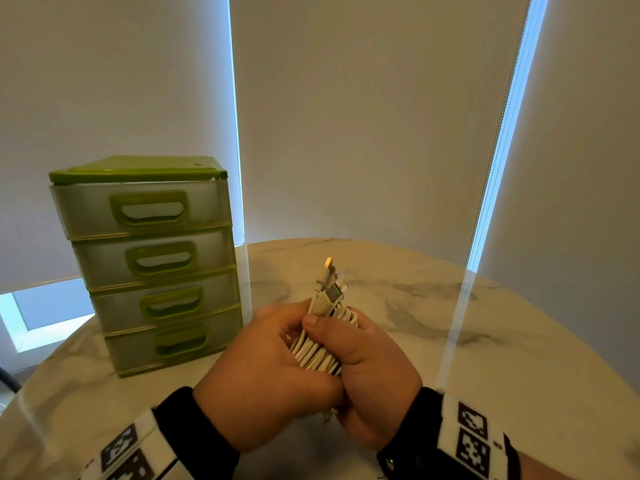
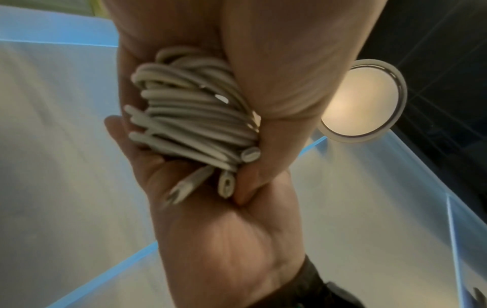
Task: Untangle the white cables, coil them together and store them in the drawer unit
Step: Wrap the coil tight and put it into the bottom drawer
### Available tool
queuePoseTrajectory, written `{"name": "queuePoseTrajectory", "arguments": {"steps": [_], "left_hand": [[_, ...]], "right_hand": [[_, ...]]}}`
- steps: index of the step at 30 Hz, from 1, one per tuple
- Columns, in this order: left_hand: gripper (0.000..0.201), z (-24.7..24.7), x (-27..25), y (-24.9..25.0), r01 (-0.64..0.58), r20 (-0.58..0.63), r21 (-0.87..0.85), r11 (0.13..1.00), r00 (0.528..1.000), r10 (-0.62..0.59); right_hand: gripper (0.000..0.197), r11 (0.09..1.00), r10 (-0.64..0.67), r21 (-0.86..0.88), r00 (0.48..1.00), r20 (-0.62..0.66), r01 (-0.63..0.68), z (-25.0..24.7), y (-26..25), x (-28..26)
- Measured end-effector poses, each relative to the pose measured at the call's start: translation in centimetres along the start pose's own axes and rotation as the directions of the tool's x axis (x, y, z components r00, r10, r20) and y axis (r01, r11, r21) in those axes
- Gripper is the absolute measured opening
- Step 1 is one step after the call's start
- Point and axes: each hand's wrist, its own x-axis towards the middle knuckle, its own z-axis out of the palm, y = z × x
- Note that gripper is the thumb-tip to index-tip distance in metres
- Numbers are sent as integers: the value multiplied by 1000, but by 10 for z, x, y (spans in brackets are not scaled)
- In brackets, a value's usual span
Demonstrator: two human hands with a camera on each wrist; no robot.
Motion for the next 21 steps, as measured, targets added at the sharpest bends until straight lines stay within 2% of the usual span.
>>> {"name": "queuePoseTrajectory", "arguments": {"steps": [3,9,11,14,18,21], "left_hand": [[56,0,3,-7,29,-12,147,989,1000,-27],[51,9,14,-13,78,17,223,972,996,-84],[52,15,19,-11,104,47,234,967,992,-118],[65,27,25,-1,114,110,190,975,985,-136],[64,37,27,5,125,26,221,967,991,-134],[59,42,27,7,107,-64,208,972,993,-95]], "right_hand": [[33,1000,-10,-12,1000,-27,9,-1,1,1],[52,999,26,39,998,-53,-24,-6,-2,-2],[45,998,10,63,996,-90,-5,-10,-5,-1],[26,995,-24,97,993,-117,35,-19,-11,0],[27,990,-17,139,992,-126,35,-23,-17,1],[42,992,-46,112,996,-77,55,-24,-22,3]]}}
